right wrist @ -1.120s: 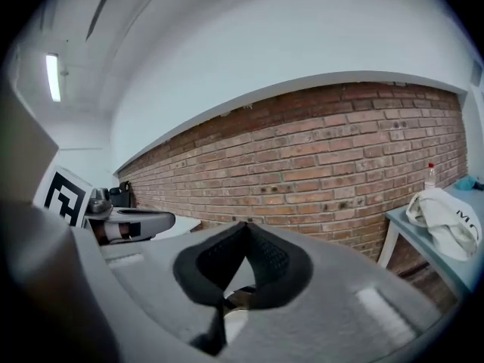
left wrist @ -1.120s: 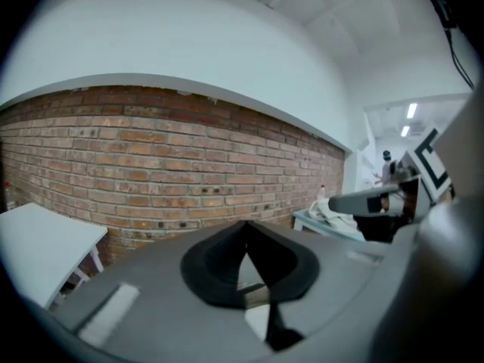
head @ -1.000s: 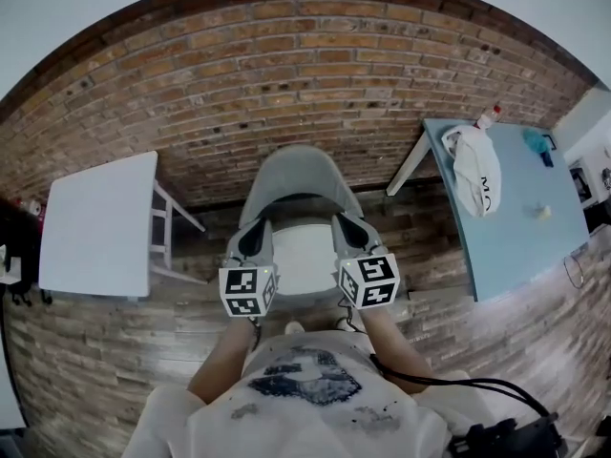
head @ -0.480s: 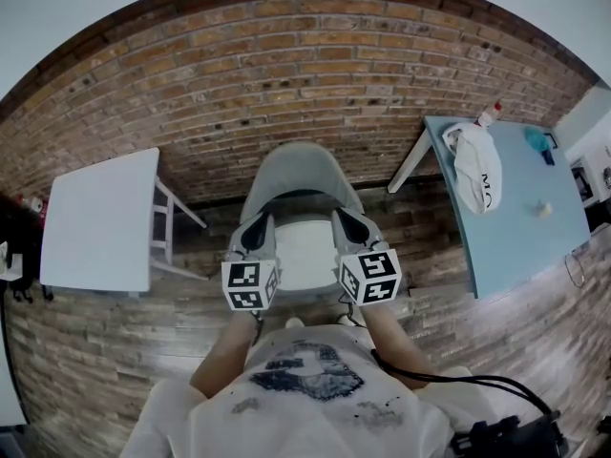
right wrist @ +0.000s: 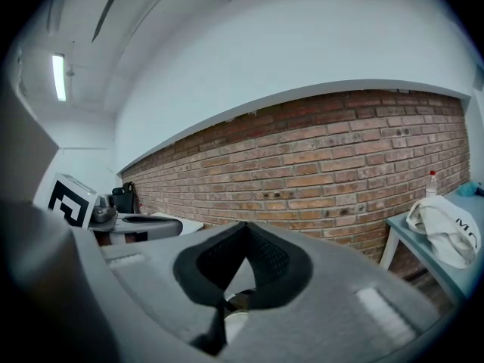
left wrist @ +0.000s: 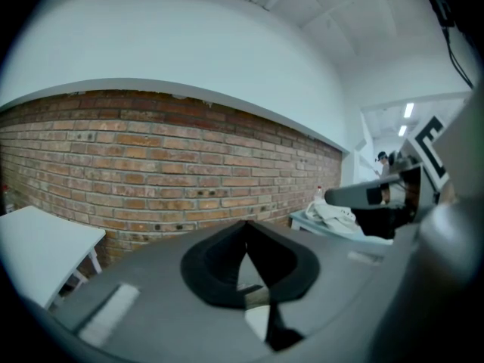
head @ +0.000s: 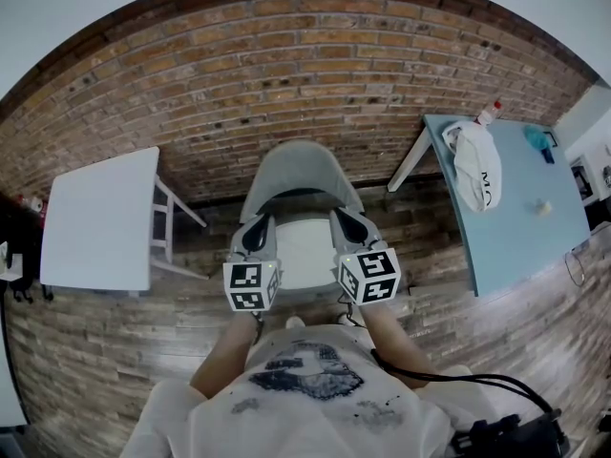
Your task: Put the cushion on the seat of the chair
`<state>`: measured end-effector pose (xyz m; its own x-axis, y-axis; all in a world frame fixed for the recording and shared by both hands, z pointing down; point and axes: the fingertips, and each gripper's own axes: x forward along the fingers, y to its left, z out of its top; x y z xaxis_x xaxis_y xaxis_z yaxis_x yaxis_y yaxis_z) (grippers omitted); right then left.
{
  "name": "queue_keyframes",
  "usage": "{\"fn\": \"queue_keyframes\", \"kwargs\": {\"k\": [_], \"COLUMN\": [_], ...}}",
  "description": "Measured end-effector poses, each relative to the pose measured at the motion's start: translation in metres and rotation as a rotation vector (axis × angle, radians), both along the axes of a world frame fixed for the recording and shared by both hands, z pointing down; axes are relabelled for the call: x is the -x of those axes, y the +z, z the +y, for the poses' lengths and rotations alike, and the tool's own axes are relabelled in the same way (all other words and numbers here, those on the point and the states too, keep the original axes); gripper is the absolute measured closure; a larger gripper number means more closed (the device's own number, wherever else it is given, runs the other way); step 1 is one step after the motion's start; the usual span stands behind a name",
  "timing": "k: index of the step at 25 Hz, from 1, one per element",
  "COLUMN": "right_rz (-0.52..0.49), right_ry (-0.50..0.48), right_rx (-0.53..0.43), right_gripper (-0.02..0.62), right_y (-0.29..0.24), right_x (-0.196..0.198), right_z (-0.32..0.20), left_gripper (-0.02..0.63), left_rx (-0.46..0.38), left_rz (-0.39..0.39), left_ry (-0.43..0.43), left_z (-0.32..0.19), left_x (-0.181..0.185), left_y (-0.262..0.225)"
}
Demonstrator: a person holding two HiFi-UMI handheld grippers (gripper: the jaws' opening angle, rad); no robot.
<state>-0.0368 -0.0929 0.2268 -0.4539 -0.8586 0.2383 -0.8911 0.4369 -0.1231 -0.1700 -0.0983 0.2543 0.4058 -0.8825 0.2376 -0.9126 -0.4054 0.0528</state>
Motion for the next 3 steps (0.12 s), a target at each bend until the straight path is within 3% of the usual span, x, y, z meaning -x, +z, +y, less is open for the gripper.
{"fn": "queue_keyframes", "kwargs": {"k": [3], "right_rz": [-0.002], "right_ry": [0.0], "right_rx": [0.002], "right_gripper": [0.598], "right_y": [-0.0002], "right_x": [0.0007], "right_z": [0.0007], "left_gripper": [0.615], "left_rx": [-0.006], "left_rz": [-0.005], "left_ry": [0.005], "left_z": [-0.0004], "left_x": [0.0002], "left_y": [-0.0004]}}
